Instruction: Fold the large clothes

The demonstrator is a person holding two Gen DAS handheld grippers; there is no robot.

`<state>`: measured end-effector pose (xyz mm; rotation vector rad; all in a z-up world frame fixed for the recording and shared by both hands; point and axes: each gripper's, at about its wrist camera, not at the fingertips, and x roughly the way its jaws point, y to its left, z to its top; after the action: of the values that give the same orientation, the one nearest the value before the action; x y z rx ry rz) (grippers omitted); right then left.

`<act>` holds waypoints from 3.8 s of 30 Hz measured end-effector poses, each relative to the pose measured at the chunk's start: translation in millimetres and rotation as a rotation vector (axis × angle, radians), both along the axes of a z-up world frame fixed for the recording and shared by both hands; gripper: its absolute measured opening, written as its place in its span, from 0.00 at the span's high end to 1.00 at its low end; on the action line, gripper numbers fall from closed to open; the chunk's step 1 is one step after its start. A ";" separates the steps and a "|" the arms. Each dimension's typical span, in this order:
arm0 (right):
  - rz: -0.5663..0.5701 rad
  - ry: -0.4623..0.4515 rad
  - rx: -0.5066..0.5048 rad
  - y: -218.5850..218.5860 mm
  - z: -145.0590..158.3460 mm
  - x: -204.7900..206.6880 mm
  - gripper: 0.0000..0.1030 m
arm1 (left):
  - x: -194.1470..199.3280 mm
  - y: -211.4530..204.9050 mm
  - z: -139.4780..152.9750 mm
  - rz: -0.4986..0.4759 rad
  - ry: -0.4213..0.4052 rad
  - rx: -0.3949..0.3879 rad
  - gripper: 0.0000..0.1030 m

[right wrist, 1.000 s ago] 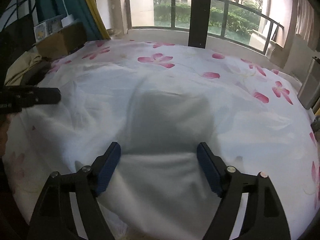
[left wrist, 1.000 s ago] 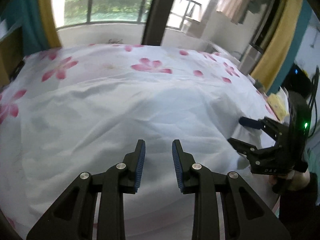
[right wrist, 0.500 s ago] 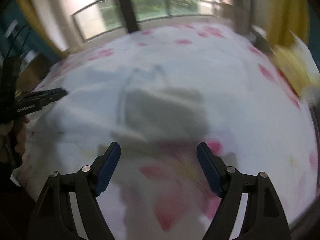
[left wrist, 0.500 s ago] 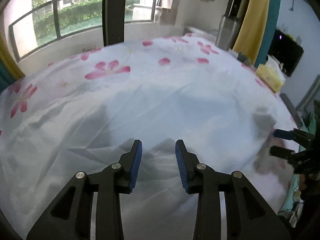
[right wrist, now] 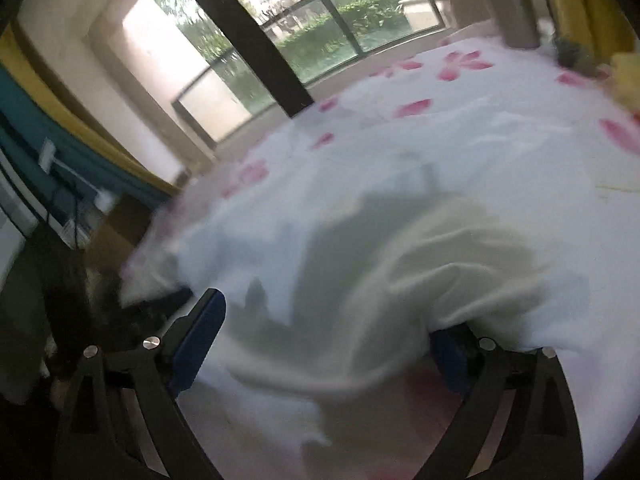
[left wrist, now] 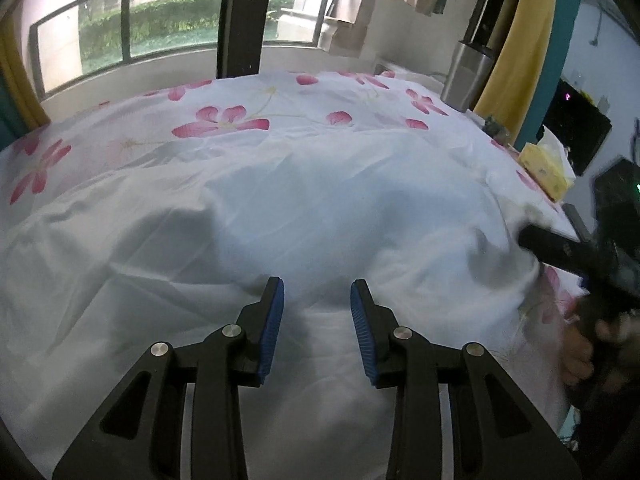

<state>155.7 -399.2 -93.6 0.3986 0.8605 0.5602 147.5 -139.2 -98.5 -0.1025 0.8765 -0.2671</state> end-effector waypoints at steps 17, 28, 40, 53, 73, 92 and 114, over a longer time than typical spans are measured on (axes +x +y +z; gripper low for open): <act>0.193 -0.200 -0.194 99.0 53.5 6.8 0.88 | 1.5 1.2 -3.4 -0.044 -0.019 -0.031 0.65; 0.253 -0.296 -0.430 152.0 77.8 -5.2 0.88 | -35.2 46.4 57.9 -0.051 -0.207 -0.020 0.65; 0.325 -0.322 -0.585 225.9 75.5 -19.8 0.84 | -68.0 186.2 47.4 0.259 -0.172 -0.058 0.65; 0.560 -0.231 -0.661 301.8 38.5 -41.8 0.18 | -96.2 248.0 42.7 0.362 -0.159 -0.062 0.65; 1.026 -0.198 -0.421 356.4 36.5 -111.1 0.15 | -140.3 291.9 46.7 0.490 -0.128 0.003 0.65; 0.745 -0.297 -0.207 190.7 93.7 -78.2 0.15 | -60.5 187.6 97.3 0.273 -0.207 0.018 0.44; 0.432 -0.133 -0.220 156.0 46.9 -1.2 0.15 | -7.8 98.0 41.4 0.072 -0.084 0.167 0.91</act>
<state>154.5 -243.2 -46.7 -0.0301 0.8723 0.8701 139.7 -41.2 -57.2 0.0325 0.8070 -0.1291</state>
